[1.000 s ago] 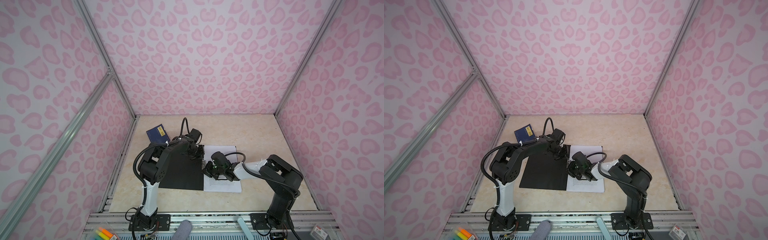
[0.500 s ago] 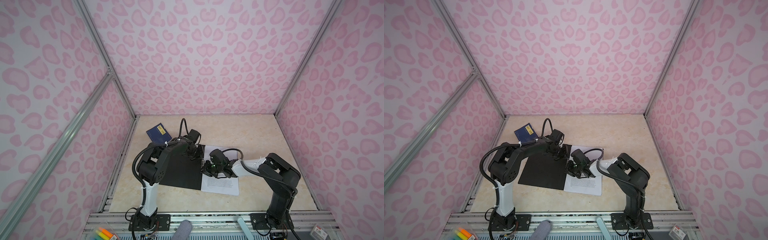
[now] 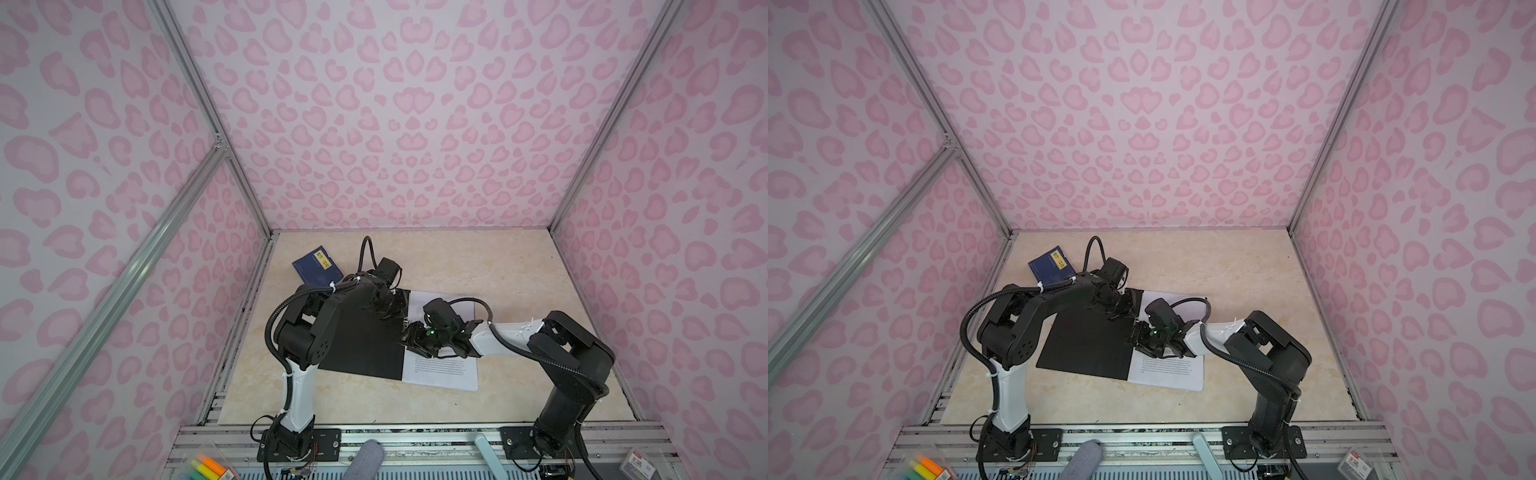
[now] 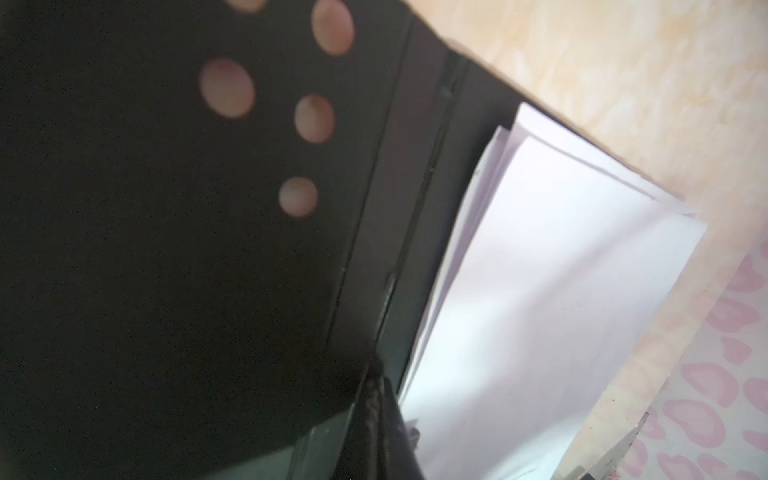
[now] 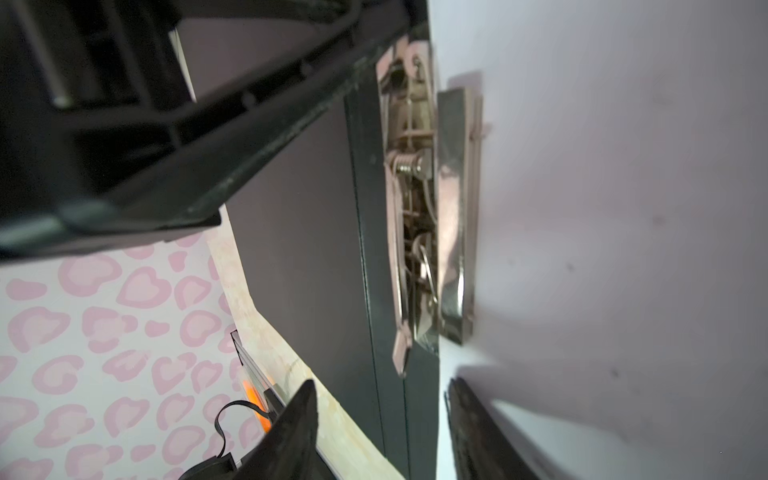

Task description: Put the files into the folder

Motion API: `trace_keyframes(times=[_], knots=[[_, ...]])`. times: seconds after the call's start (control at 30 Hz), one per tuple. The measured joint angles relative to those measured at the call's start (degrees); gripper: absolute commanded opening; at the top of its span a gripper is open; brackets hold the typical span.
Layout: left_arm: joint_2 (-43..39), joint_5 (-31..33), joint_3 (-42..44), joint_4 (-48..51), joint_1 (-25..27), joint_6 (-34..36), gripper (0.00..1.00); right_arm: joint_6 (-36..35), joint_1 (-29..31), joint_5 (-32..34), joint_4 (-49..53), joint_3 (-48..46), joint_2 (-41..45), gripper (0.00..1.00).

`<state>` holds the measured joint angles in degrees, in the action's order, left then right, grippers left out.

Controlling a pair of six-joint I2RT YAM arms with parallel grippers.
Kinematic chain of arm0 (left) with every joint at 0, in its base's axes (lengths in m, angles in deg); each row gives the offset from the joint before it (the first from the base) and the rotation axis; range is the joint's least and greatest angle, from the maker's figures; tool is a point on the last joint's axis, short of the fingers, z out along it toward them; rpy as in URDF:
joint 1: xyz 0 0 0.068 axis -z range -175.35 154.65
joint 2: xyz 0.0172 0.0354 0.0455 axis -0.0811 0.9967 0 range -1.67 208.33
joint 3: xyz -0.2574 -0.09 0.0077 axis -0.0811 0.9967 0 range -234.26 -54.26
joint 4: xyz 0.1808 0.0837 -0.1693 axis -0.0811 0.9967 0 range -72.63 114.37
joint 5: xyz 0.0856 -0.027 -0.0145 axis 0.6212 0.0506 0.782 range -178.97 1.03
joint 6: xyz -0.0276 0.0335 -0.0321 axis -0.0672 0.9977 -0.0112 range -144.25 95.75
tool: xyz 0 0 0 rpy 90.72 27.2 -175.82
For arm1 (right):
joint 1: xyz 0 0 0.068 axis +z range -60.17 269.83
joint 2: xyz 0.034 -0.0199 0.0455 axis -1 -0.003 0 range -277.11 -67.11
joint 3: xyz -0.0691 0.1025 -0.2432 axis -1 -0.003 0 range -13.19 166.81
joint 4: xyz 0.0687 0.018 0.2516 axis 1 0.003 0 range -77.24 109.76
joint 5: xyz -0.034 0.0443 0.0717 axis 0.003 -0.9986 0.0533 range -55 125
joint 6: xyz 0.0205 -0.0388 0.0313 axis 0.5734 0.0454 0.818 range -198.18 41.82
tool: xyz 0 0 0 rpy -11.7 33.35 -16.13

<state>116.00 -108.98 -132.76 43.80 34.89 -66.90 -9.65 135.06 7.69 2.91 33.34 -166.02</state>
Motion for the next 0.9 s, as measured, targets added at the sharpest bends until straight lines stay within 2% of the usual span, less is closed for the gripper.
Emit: trace_keyframes(times=[0.27, 0.4, 0.47, 0.5, 0.53, 0.6, 0.7, 0.8, 0.9], knots=[[-1.5, 0.5, -9.7, 7.2, 1.6, 2.3, 0.35, -7.2, -2.4, 3.6, 11.4, 1.8, 13.5, 0.83], [-8.2, 0.1, -10.5, 7.9, 1.6, 3.5, 0.66, -11.9, -6.9, 5.8, 17.5, 1.2, 20.5, 0.92], [-14.2, 0.5, -7.2, 7.4, 0.6, 4.1, 0.82, -14.1, -10.2, 6.6, 20.3, 0.1, 23.8, 0.95], [-18.4, 0.5, -4.4, 7.1, -0.6, 5.1, 0.92, -15.1, -12.0, 7.0, 21.6, -0.6, 25.3, 0.98], [-21.5, 0.8, -1.8, 6.3, -1.9, 6.1, 0.98, -15.9, -13.9, 7.0, 22.6, -1.3, 26.4, 0.98], [-28.9, 1.2, 5.7, 5.0, -6.3, 8.5, 0.98, -18.0, -18.5, 6.9, 24.8, -3.3, 28.7, 0.98], [-34.6, 0.9, 14.4, 5.6, -14.5, 13.2, 0.98, -20.4, -24.2, 6.7, 27.2, -6.4, 30.6, 0.98], [-35.2, 0.2, 19.5, 6.3, -22.4, 17.7, 0.98, -22.1, -28.5, 6.0, 27.7, -9.1, 30.5, 0.97], [-34.1, 0.6, 22.4, 7.4, -27.8, 20.3, 0.98, -23.3, -32.6, 4.9, 27.5, -10.7, 28.3, 0.96]])
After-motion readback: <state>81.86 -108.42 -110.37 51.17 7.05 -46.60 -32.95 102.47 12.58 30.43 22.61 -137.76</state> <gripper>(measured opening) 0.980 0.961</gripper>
